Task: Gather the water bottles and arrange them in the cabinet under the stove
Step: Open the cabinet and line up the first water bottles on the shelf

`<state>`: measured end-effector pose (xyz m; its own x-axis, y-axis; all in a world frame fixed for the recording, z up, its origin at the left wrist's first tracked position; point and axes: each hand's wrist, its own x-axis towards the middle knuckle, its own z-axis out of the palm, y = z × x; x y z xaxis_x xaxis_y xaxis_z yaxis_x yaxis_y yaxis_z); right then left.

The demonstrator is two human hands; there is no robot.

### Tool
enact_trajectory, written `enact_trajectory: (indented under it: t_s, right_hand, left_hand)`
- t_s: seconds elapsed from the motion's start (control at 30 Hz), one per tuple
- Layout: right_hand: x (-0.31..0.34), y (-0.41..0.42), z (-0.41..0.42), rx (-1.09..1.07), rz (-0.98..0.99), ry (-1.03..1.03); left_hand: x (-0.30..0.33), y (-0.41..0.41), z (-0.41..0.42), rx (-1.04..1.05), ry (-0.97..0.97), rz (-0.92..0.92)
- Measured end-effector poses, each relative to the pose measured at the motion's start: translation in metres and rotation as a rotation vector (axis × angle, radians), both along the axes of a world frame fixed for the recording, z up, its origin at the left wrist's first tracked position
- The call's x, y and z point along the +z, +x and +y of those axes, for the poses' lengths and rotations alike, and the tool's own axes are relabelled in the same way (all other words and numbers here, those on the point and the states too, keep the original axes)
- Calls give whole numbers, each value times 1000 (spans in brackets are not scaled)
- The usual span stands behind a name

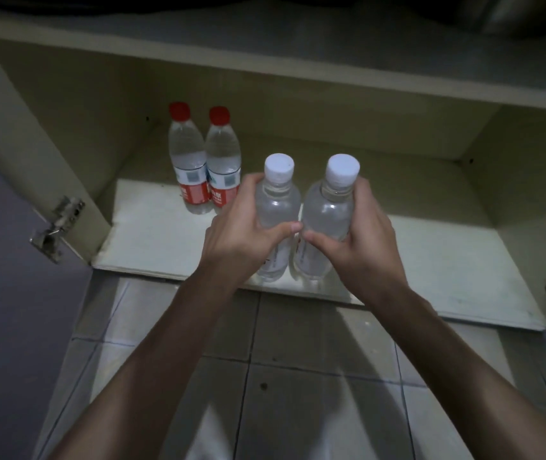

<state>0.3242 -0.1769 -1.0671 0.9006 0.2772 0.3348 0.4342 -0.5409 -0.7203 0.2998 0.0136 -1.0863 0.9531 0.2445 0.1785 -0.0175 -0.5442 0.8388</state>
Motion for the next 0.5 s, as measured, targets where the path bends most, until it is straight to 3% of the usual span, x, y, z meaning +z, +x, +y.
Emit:
enact_trajectory:
  t_s: [0.4, 0.5]
  right_hand:
    - [-28, 121, 50, -124, 43, -51]
    - [-33, 141, 54, -146, 44, -30]
  left_hand:
    - [-25, 100, 23, 80, 55, -78]
    - [-32, 116, 21, 129, 126, -211]
